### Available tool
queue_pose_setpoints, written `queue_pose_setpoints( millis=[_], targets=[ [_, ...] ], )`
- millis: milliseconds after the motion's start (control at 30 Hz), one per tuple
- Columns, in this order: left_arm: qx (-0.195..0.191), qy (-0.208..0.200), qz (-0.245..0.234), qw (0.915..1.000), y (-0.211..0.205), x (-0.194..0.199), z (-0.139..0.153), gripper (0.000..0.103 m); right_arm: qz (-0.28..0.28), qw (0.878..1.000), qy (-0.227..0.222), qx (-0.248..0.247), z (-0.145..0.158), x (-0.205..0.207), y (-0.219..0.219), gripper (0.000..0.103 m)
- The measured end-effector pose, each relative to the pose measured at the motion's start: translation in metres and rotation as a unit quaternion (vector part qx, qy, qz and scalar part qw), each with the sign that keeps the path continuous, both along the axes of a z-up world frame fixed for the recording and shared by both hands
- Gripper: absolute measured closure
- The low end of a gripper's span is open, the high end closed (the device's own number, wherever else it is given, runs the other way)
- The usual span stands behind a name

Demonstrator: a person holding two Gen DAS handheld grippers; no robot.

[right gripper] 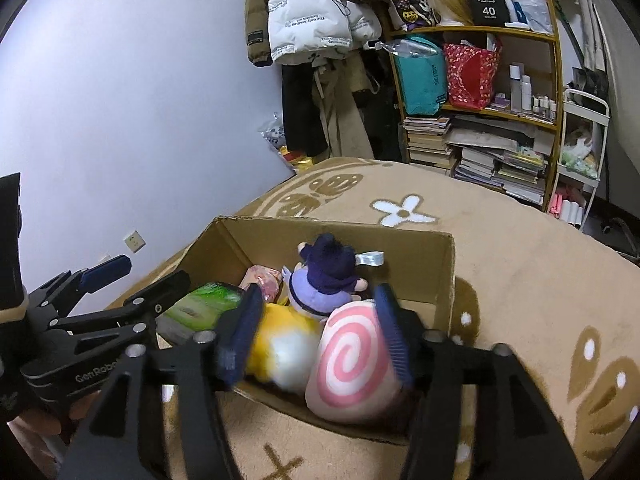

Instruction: Organize soft objects

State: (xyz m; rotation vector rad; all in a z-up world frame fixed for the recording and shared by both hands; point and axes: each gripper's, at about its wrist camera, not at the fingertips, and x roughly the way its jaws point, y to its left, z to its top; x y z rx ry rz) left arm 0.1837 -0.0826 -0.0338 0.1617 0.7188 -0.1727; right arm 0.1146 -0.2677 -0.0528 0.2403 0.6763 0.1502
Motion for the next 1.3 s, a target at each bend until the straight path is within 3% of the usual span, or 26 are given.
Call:
queue_pose_setpoints(
  millis=[133, 200, 333, 767, 900, 1300],
  targets=[
    [0.012, 0.000, 0.001, 0.9999, 0.001, -0.005, 0.004, 0.008, -0.006, 1.000, 0.002, -0.006, 0.004, -0.004, 0.002, 0.019],
    [0.020, -0.002, 0.006, 0.9998, 0.002, -0.009, 0.007, 0.006, -0.004, 1.000, 0.004, -0.007, 0.006, -0.006, 0.002, 0.004],
    [0.014, -0.006, 0.010, 0.9998, 0.010, -0.017, 0.015, 0.003, -0.013, 1.000, -0.004, -0.015, 0.013, -0.014, 0.002, 0.000],
    [0.036, -0.046, 0.020, 0.9981, 0.036, -0.067, 0.063, 0.002, -0.038, 0.999, -0.033, -0.009, 0.046, -0.058, -0.008, 0.000],
    [0.027, -0.049, 0.019, 0.9983, 0.047, -0.085, 0.078, 0.002, -0.040, 0.998, -0.049, 0.002, 0.062, -0.078, -0.013, 0.000],
    [0.019, -0.116, 0.040, 0.9923, 0.082, -0.153, 0.123, 0.002, -0.061, 0.992, -0.096, -0.047, 0.098, -0.141, -0.014, 0.000]
  ],
)
